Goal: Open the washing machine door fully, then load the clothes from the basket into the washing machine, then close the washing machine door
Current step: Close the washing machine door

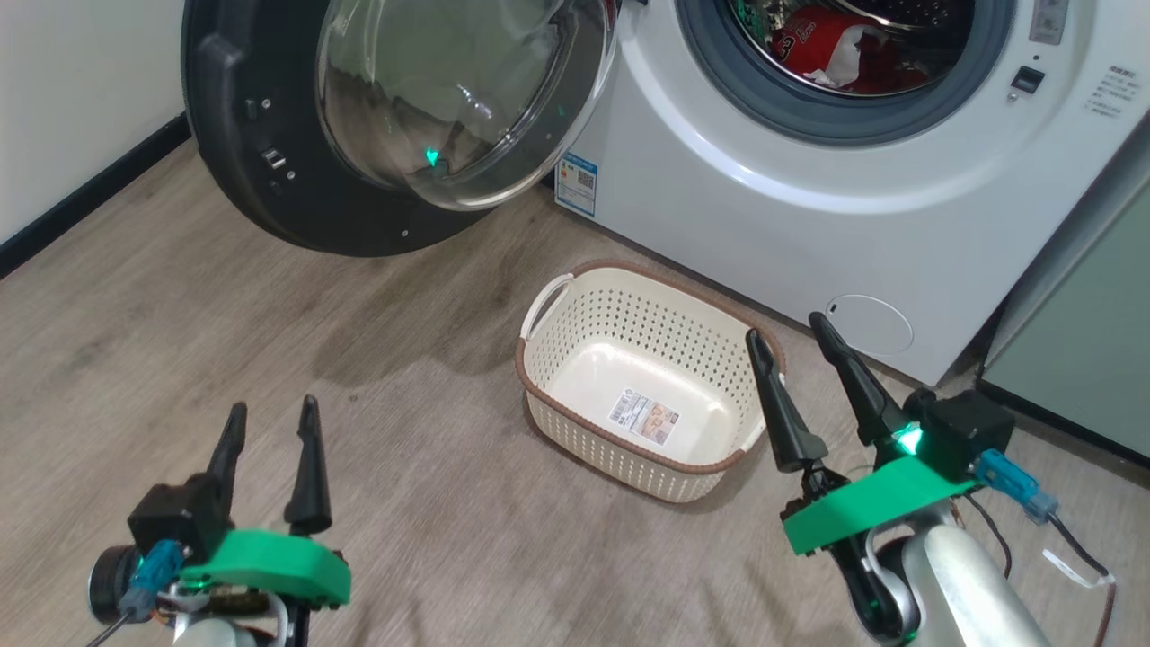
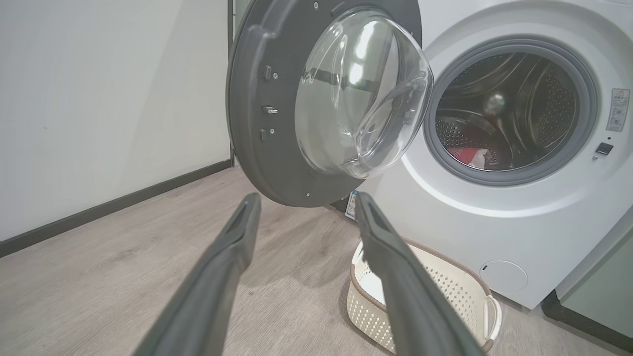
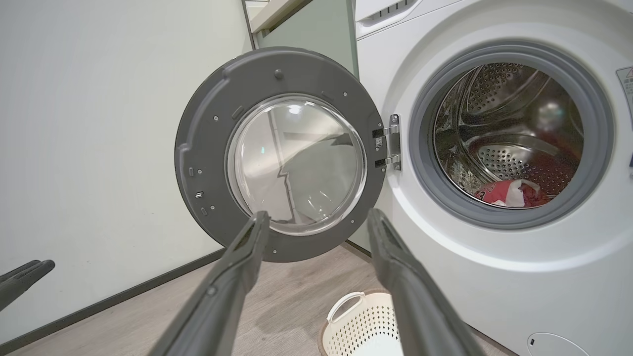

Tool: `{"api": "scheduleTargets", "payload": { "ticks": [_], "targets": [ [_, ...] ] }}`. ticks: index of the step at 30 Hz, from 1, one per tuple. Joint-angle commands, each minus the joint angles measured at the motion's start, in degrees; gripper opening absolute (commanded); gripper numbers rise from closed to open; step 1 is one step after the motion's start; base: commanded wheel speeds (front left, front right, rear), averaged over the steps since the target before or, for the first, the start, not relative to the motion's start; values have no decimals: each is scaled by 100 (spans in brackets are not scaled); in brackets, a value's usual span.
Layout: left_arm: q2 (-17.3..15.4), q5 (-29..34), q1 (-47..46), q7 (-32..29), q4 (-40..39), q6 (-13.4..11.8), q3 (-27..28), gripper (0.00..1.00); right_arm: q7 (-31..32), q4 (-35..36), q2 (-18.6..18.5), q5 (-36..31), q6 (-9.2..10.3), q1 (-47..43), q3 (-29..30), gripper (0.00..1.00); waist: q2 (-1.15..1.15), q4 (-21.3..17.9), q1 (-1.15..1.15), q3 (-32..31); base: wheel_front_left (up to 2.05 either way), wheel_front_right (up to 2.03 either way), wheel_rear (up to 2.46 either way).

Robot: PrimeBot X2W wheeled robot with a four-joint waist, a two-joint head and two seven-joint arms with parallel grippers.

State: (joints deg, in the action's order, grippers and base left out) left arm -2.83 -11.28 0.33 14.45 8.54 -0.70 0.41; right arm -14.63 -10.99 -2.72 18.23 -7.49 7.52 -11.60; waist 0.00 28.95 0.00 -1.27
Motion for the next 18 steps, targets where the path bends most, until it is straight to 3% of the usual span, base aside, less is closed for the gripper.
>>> {"api": "scheduleTargets", "payload": {
  "ticks": [1,3,10,18],
  "targets": [
    [-5,-70,-183,55,-177,-11,195,71,-37,216,-16,5,0,152,-89,100,0,6,0,8,0,0,0],
    [-5,-93,-183,55,-190,-6,190,0,-37,232,-16,-20,0,130,-68,100,0,13,0,16,0,0,0],
    [-5,-117,-196,55,-181,63,179,0,-37,331,-16,-189,0,-62,124,100,0,65,0,124,0,0,0],
    [-8,-90,-811,55,-602,261,638,0,-37,492,-46,-728,0,65,175,100,0,-24,0,892,0,0,0]
  ]
}}
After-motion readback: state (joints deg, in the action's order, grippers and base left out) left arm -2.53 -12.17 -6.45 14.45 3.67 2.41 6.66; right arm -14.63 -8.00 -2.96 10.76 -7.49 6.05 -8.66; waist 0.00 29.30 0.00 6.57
